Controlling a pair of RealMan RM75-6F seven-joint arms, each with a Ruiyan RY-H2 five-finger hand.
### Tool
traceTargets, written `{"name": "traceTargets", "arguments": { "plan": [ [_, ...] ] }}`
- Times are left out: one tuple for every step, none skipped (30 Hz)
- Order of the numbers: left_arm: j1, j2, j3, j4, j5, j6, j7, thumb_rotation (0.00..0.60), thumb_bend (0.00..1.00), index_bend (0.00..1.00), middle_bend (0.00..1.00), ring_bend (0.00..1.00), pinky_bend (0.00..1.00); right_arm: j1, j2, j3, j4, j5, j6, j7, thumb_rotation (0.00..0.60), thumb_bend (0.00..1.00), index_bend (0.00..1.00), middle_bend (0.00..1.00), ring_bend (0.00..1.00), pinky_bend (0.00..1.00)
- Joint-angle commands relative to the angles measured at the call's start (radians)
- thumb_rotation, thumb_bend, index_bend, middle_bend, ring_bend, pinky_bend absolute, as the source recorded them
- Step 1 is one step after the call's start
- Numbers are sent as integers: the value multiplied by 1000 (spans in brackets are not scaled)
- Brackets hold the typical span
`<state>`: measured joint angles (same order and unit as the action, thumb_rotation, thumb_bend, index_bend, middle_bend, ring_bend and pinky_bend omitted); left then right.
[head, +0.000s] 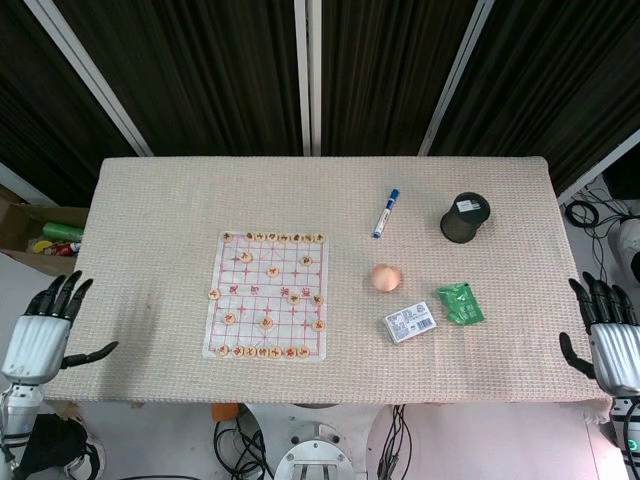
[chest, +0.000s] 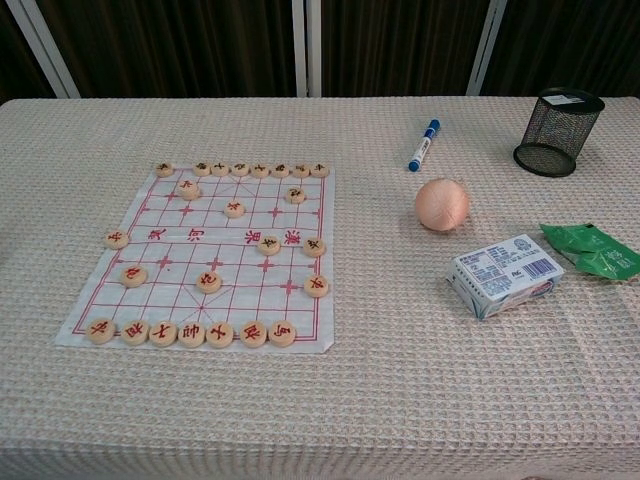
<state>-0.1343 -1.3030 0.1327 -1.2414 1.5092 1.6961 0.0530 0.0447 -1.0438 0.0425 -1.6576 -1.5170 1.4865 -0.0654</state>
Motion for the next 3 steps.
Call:
{"name": "traceTargets", "arguments": {
  "plan": [
    [47, 9, 3, 39, 19, 49, -49, 46, 39, 84, 34, 61, 237, 4, -3, -6, -4, -5, -10, -15, 600, 382, 0, 0, 0, 0],
    [52, 11, 0, 41, 23, 53, -58, 46, 39, 84, 35, 61, 236, 6, -5, -8, -4, -6, -13, -19, 600, 382, 0, 0, 0, 0],
    [56, 16, -2, 40, 29, 54, -71, 45, 39, 84, 37, 61, 235, 7, -6, -10, -5, -6, -19, -25, 600, 382, 0, 0, 0, 0]
  ]
}}
